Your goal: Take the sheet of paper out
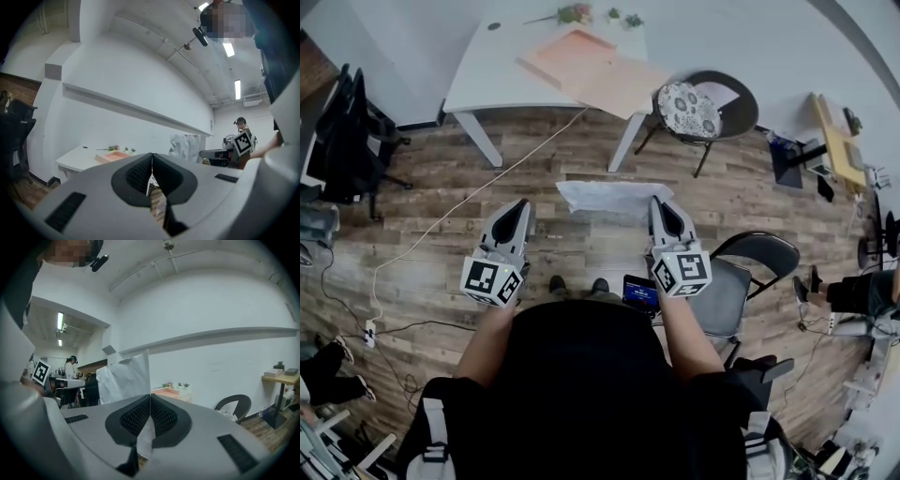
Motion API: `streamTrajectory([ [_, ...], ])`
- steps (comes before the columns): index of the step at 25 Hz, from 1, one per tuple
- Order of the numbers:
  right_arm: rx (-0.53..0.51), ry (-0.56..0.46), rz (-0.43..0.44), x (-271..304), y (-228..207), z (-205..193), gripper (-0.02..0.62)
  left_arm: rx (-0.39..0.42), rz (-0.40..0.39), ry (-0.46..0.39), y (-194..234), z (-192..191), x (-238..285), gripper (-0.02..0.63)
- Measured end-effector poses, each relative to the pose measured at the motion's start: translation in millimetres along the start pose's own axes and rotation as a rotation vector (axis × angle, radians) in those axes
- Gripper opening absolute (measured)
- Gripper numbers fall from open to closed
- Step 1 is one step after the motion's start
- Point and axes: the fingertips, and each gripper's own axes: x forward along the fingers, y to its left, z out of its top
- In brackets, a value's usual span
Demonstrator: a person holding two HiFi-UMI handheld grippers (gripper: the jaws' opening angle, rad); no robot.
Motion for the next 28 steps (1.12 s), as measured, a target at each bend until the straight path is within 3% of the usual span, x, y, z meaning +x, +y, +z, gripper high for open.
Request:
streamTrajectory([
  [28,0.021,-0.007,-0.011,-42,-41,-10,0.011,0.015,0.024,0.042,-46,-22,20,0.003],
])
